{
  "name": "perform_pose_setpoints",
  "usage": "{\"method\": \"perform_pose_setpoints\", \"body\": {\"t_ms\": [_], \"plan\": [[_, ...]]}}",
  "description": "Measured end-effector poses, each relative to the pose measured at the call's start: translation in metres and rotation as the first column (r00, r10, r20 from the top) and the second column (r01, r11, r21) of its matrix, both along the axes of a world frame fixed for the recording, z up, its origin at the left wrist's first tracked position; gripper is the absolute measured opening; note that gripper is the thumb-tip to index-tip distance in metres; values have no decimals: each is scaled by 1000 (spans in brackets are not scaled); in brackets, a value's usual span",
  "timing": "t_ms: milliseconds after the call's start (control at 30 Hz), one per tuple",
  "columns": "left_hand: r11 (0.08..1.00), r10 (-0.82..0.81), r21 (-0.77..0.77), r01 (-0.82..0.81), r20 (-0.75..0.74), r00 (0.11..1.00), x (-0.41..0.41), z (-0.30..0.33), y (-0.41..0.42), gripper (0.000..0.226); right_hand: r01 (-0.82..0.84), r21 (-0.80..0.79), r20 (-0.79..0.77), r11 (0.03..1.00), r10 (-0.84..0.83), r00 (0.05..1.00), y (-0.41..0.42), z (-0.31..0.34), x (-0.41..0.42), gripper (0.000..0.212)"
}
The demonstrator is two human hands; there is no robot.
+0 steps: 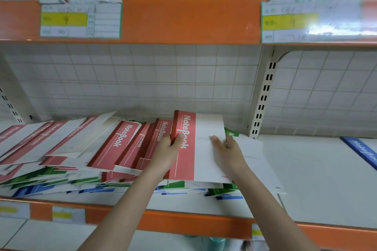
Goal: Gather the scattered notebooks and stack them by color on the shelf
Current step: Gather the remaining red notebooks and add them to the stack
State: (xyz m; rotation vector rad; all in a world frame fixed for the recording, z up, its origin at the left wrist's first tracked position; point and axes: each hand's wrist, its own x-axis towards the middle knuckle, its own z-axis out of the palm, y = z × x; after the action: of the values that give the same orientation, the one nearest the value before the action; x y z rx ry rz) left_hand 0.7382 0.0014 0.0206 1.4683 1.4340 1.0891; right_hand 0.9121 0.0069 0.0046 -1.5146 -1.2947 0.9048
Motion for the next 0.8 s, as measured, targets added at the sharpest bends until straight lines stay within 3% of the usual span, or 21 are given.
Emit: {"method": "perform_pose_setpoints", "body": {"t_ms": [200,333,500,800], "plan": [[989,-9,-147,10,10,1000,4,-7,-5,25,4,-52,174,999,5,985,-16,9,2,31],[981,5,-196,0,29,1000,17,-4,-5,39,57,-124,90,991,-46,995,-27,12,14,32],[976,-24,-213,50,125,992,45,-1,-6,27,161,-174,-6,971,-165,986,-44,14,42,28],[924,-253,-267,275,115,961,146,-1,-26,30,357,-198,-17,913,-368,930,-93,11,133,28]]}}
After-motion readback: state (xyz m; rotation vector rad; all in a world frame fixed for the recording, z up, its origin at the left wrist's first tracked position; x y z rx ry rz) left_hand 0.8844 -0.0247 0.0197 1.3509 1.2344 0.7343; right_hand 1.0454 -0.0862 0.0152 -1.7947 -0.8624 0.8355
